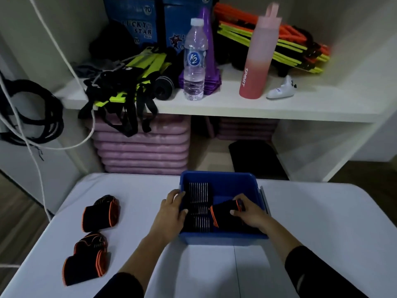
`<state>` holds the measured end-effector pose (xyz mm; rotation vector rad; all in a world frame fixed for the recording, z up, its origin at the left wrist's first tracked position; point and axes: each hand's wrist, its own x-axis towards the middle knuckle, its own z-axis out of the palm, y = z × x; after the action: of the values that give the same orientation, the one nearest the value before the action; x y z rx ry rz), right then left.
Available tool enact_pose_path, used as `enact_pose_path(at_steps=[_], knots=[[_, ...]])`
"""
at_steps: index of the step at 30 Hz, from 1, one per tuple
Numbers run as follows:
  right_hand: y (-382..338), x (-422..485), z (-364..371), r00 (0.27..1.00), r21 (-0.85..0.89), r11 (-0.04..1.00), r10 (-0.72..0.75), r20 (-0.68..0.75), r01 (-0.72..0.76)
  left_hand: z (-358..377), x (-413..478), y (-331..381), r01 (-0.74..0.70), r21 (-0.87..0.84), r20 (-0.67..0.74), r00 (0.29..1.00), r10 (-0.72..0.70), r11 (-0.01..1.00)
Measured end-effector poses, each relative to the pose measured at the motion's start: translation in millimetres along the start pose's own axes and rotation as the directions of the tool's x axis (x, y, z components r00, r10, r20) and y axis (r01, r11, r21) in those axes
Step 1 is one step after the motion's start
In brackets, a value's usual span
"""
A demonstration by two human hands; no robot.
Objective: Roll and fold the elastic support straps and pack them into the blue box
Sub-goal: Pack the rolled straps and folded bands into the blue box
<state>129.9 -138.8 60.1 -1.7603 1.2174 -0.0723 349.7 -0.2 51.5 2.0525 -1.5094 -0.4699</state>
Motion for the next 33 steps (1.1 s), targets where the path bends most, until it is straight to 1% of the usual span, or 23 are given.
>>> enact_pose_path(at_steps=[3, 6, 8, 12, 15, 20, 22, 25, 28, 31, 33], knots=[[4, 9, 6, 0.991, -0.118, 0.991, 0.07, 0.118, -0.056, 3, -1, -3, -0.003, -0.012, -0.015, 1.0, 0.002, 1.0], [5, 13, 9, 0.973, -0.221, 0.969, 0.147, 0.176, -0.107, 3, -1, -4, -0.011, -0.007, -0.021, 1.0, 0.011, 1.0], [3, 11, 10, 0.959, -0.259, 0.956, 0.192, 0.206, -0.136, 4, -1, -3, -0.009, -0.007, -0.019, 1.0, 0.009, 1.0], [-1, 9, 11, 0.967, -0.192, 0.97, 0.186, 0.173, -0.152, 4, -2, -1, 0.002, -0.008, -0.017, 1.0, -0.003, 1.0], [1, 9, 12, 0.977, -0.198, 0.972, 0.159, 0.144, -0.129, 5, -3, -1, 0.007, -0.01, -0.01, 1.0, -0.007, 1.0], [2, 7, 11, 0.971, -0.199, 0.973, 0.155, 0.18, -0.118, 6, -4, -2, 0.015, -0.018, -0.006, 1.0, -0.015, 1.0], [1, 6, 11, 0.976, -0.156, 0.981, 0.142, 0.168, -0.116, 6, -3, -2, 0.019, -0.015, -0.002, 1.0, -0.019, 1.0], [2, 7, 12, 0.988, -0.047, 0.994, 0.102, 0.116, -0.097, 6, -3, -2, 0.018, -0.014, -0.005, 1.0, -0.018, 1.0], [3, 6, 12, 0.991, 0.019, 0.996, 0.083, 0.107, -0.086, 4, -3, -2, 0.007, -0.032, -0.023, 1.0, -0.008, 0.999], [1, 4, 11, 0.995, 0.026, 0.998, 0.055, 0.086, -0.057, 0, -5, -2, -0.011, -0.069, -0.052, 0.999, 0.007, 0.998], [-5, 3, 11, 1.0, -0.02, 1.0, 0.01, 0.022, -0.009, -5, -8, -2, -0.029, -0.108, -0.082, 0.996, 0.02, 0.994]])
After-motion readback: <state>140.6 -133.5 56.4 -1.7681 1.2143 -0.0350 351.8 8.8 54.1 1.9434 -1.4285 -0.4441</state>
